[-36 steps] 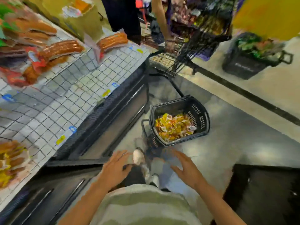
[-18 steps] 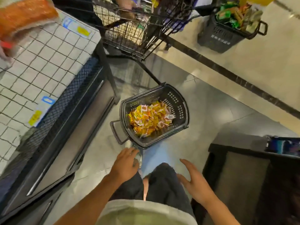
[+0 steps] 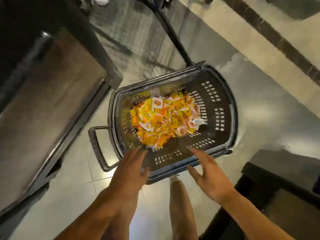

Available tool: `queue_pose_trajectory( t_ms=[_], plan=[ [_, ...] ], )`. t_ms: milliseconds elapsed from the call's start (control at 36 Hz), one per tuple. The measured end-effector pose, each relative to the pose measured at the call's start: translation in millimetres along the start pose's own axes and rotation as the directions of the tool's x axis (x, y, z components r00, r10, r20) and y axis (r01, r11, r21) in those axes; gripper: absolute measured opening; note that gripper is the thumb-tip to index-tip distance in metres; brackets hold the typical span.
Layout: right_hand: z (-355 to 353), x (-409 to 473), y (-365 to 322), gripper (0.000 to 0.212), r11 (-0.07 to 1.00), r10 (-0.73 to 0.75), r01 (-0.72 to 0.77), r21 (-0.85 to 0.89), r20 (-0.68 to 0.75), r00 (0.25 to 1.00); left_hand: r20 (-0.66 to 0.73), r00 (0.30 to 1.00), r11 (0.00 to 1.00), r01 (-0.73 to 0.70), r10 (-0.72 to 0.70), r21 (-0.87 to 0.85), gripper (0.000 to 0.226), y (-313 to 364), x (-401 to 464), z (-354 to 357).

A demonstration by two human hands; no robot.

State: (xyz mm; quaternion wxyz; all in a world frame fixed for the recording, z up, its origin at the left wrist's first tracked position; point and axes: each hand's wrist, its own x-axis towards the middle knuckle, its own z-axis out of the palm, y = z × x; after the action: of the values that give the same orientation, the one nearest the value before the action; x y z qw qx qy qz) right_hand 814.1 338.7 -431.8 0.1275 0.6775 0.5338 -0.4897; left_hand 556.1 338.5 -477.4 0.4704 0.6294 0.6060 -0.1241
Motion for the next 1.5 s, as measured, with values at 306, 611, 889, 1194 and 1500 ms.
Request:
queue_pose_trajectory(
  t_ms=[306,611,889,1194,1500],
  plan=[
    [19,192,61,0.063,0.998,-0.027,0.028,0.060,-0.029,0.999,-0.022,0.986,0.986,0.162,-0.163,-0.023,0.081,-30,185,43],
    [59,273,103,0.049,0.990,-0.101,0.100,0.096,0.006,0.995,-0.362,0.851,0.924,0.332,-0.381,-0.191,0.102,-52,308,68],
    [38,255,109,0.061,0.986,-0.107,0.103,0.128,0.026,0.994,-0.254,0.929,0.936,0.190,-0.268,-0.295,0.057,-58,293,40],
    [-4,229,94,0.058,0.995,-0.053,0.052,0.081,0.011,0.999,-0.345,0.911,0.943,0.116,-0.227,-0.312,0.027,-24,221,34],
    [23,234,41,0.069,0.478,0.110,-0.355,0.803,0.346,0.932,-0.221,0.962,0.512,-0.110,-0.160,-0.852,0.033,0,147,25]
  ],
)
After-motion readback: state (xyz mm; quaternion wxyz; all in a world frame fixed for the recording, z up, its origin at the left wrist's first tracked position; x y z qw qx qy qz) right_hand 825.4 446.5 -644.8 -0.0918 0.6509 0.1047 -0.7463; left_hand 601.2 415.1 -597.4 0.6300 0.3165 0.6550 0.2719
